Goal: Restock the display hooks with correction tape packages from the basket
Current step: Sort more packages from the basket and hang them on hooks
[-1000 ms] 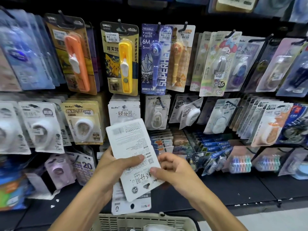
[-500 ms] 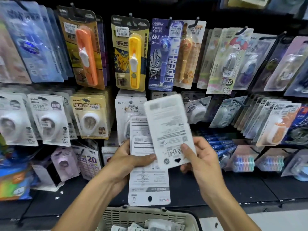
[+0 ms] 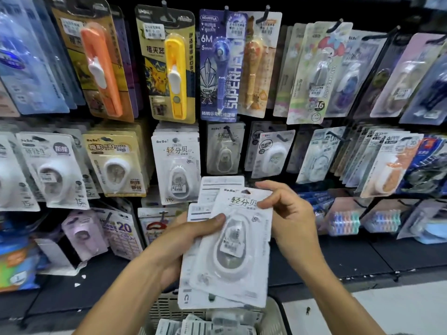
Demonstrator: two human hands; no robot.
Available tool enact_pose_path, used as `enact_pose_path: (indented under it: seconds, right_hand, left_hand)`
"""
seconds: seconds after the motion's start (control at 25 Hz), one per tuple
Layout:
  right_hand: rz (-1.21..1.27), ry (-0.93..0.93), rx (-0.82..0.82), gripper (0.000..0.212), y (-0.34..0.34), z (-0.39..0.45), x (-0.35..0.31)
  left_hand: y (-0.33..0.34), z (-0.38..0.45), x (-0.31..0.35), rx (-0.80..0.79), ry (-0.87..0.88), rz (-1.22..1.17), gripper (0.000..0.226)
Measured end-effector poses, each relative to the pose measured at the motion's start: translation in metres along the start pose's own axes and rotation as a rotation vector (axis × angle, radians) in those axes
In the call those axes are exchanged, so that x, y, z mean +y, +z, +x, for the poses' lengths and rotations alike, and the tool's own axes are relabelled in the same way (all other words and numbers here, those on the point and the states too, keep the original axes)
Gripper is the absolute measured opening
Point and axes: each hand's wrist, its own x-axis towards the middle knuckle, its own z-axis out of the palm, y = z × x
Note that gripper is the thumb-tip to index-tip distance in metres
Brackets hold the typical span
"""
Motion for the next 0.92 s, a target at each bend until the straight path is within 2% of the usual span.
enact_pose_path:
  seconds: [0.08, 0.12, 0.2, 0.24, 0.28, 0.32, 0.44, 0.52, 0.64, 0.76, 0.92]
  right_hand:
    - [-0.041, 0.090, 0.076, 0.017, 0.001, -0.004, -0.004]
    - [0.058, 0.245, 0.032, 0.023, 0.001, -0.004, -0.007]
    - [0.262, 0.600, -0.238, 0.051, 0.001, -0.007, -0.013]
    - [0.284, 0.666, -0.395, 0.050, 0.002, -0.010, -0.012]
    - [0.294, 0.657, -0.491, 0.045, 0.004, -0.015, -0.011]
    - [0.301, 0.615, -0.509, 0.044, 0.006, -0.018, -0.011]
    - [0.331, 0.515, -0.272, 0.046, 0.008, -0.015, -0.014]
    - [0.337, 0.466, -0.153, 0.039, 0.008, -0.001, -0.017]
    - [0.246, 0.459, -0.084, 0.023, 0.014, 0.019, -0.021]
    - [0.186, 0.479, -0.036, 0.007, 0.024, 0.023, -0.022]
    - [0.282, 0.495, 0.154, 0.016, 0.026, 0.019, -0.026]
  left_hand:
    - [0.003, 0.000, -0.001, 0.043, 0.080, -0.011, 0.057]
    - [0.003, 0.001, -0.001, 0.094, 0.143, -0.019, 0.059]
    - [0.001, 0.004, 0.002, 0.199, 0.269, -0.030, 0.059]
    - [0.000, 0.005, 0.002, 0.227, 0.309, -0.030, 0.060]
    - [-0.001, 0.006, 0.002, 0.240, 0.328, -0.028, 0.061]
    - [0.000, 0.006, 0.002, 0.249, 0.333, -0.021, 0.062]
    - [-0.001, 0.007, 0.005, 0.288, 0.361, -0.005, 0.054]
    - [-0.003, 0.005, 0.010, 0.347, 0.418, -0.005, 0.050]
    - [-0.010, -0.001, 0.018, 0.435, 0.458, 0.008, 0.050]
    - [-0.017, -0.006, 0.024, 0.451, 0.462, -0.032, 0.048]
    - [-0.017, -0.006, 0.027, 0.437, 0.462, -0.057, 0.043]
